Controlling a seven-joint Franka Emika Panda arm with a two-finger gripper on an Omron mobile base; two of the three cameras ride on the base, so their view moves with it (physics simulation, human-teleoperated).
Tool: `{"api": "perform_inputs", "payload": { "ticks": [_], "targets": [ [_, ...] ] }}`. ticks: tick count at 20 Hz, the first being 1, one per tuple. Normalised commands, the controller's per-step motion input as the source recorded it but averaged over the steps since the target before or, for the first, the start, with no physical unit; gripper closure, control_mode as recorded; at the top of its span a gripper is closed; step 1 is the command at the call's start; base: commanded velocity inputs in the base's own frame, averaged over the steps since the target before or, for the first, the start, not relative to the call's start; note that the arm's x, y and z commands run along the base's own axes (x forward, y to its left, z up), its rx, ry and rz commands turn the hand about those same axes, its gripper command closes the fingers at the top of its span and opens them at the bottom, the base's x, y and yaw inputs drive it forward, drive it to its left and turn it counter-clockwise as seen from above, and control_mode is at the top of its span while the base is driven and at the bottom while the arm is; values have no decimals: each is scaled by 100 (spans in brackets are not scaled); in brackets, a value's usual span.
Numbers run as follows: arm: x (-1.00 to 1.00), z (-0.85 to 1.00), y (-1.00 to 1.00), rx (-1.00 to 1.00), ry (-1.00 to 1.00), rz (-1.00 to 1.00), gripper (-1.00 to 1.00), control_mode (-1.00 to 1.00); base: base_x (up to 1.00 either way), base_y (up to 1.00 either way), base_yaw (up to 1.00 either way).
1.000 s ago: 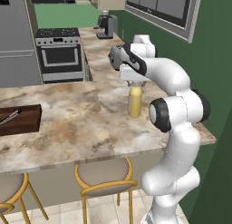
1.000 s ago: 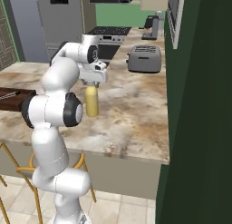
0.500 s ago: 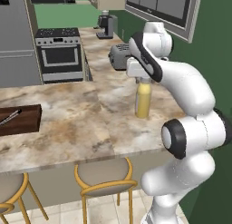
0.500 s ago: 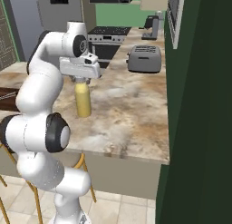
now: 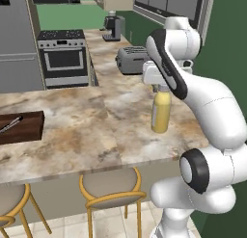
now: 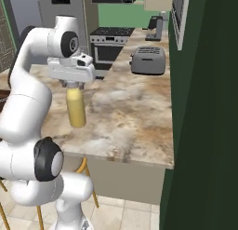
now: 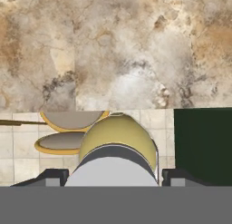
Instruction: Place the drinks on the dining counter in a tight cluster.
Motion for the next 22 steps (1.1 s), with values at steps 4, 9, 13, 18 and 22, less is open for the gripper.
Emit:
{"api": "perform_inputs", "payload": {
  "ticks": [4, 9, 13, 18, 22],
  "targets": [
    [-46, -2, 0, 0, 1, 0, 100, -100, 0, 0, 0],
    [-29, 0, 0, 0, 0, 0, 100, -100, 0, 0, 0],
    [-40, 0, 0, 0, 0, 0, 100, -100, 0, 0, 0],
    [-9, 0, 0, 0, 0, 0, 100, 100, -62, 0, 0],
    [0, 0, 0, 0, 0, 0, 100, 100, -82, 11, -10]
  ]
}}
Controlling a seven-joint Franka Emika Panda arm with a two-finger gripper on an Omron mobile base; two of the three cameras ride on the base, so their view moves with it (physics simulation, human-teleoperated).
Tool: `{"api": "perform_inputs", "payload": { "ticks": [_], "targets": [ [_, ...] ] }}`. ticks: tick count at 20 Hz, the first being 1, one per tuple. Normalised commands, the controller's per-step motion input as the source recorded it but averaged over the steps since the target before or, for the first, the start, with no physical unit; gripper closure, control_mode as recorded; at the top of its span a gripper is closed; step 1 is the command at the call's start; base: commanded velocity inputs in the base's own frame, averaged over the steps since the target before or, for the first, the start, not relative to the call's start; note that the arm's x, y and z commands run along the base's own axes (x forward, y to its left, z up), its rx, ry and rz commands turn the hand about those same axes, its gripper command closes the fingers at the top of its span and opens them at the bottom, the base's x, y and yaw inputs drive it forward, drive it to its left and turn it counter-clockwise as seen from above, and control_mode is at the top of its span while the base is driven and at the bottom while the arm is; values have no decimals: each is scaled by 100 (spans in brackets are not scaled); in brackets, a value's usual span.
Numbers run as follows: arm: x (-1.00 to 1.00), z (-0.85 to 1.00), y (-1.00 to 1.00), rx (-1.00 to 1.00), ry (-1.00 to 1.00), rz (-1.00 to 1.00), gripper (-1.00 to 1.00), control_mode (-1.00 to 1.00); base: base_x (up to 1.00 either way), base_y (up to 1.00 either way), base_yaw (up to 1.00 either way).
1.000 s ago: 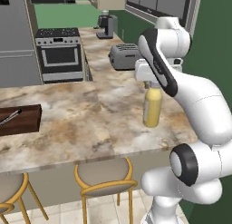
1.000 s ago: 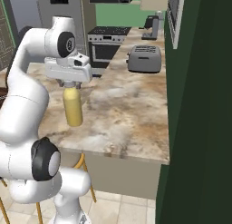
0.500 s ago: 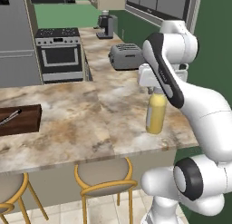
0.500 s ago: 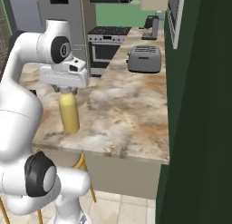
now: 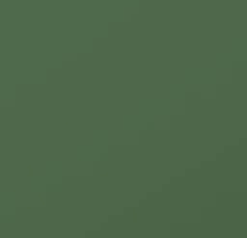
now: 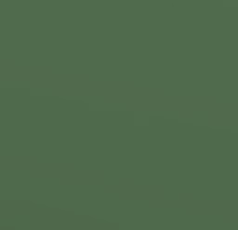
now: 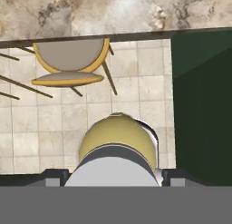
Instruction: Place the drinks on the dining counter in a tight cluster.
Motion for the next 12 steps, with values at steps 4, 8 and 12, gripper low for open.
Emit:
{"api": "perform_inputs", "payload": {
  "ticks": [4, 8, 12],
  "targets": [
    [0, 0, 0, 0, 0, 0, 100, 100, -78, 90, -23],
    [0, 0, 0, 0, 0, 0, 100, 100, -22, 100, -30],
    [0, 0, 0, 0, 0, 0, 100, 100, -12, 100, -26]
  ]
}}
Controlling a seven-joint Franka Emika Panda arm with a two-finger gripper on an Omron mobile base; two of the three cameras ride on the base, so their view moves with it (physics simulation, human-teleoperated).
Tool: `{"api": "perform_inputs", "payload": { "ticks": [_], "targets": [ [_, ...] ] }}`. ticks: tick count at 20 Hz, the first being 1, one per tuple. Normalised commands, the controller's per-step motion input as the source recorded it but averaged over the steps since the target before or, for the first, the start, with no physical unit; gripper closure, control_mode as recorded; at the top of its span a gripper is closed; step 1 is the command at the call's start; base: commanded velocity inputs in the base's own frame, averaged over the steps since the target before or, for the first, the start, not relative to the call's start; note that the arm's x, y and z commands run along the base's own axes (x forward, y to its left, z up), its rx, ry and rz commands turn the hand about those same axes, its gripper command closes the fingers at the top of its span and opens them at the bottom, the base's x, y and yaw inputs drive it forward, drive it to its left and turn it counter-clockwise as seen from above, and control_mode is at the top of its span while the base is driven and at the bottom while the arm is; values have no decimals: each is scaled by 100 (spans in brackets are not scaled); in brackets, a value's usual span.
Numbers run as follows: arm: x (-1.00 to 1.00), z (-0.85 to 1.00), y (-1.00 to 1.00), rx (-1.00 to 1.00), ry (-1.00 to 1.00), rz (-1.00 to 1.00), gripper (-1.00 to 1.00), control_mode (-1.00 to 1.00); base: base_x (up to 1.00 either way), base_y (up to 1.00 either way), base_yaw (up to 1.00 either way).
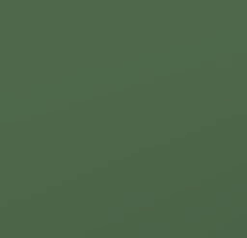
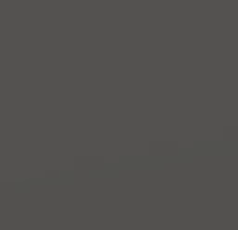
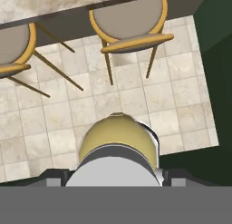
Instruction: Place the drinks on the dining counter in a tight cluster.
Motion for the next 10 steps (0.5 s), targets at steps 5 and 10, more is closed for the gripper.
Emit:
{"api": "perform_inputs", "payload": {
  "ticks": [5, 10],
  "targets": [
    [0, 0, 0, 0, 0, 0, 100, 100, -31, 100, -25],
    [0, 0, 0, 0, 0, 0, 100, 100, -57, 100, -27]
  ]
}}
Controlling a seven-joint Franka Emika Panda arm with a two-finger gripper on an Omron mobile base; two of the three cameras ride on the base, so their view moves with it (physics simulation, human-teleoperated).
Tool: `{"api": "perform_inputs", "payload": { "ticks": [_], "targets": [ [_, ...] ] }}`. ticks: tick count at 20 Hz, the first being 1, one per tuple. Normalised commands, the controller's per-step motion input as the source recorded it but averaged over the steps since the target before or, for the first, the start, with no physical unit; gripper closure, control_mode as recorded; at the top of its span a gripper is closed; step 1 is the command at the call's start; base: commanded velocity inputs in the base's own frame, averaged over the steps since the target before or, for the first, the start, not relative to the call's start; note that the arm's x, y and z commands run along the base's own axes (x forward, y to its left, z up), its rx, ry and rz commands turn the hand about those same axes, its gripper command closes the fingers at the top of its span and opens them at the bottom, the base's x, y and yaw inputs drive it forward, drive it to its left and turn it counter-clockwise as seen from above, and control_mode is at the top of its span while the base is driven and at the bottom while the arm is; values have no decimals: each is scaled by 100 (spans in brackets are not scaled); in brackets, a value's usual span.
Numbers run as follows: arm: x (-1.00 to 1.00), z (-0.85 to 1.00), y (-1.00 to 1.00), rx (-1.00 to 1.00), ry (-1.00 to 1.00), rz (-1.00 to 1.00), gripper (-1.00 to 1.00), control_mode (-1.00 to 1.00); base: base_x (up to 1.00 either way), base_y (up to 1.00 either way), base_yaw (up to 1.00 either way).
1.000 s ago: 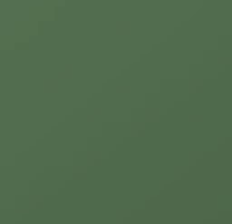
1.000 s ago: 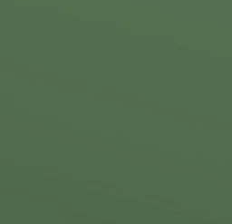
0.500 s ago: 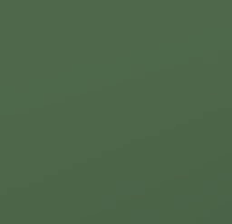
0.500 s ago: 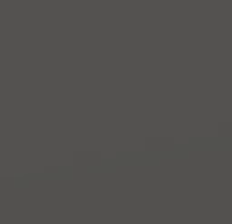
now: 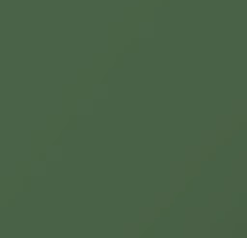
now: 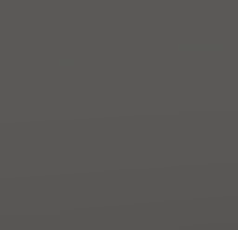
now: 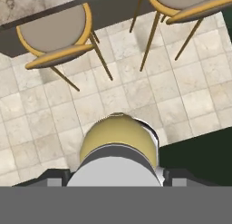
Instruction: Place the drinks on the dining counter in a tight cluster.
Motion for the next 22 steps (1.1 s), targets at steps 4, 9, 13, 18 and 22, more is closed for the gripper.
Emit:
{"api": "perform_inputs", "payload": {
  "ticks": [4, 9, 13, 18, 22],
  "targets": [
    [0, 0, 0, 0, 0, 0, 100, 100, -48, 100, -29],
    [0, 0, 0, 0, 0, 0, 100, 100, -37, 100, -28],
    [0, 0, 0, 0, 0, 0, 100, 100, -36, 100, -28],
    [0, 0, 0, 0, 0, 0, 100, 100, -30, 100, -28],
    [0, 0, 0, 0, 0, 0, 100, 100, -24, 100, -28]
  ]
}}
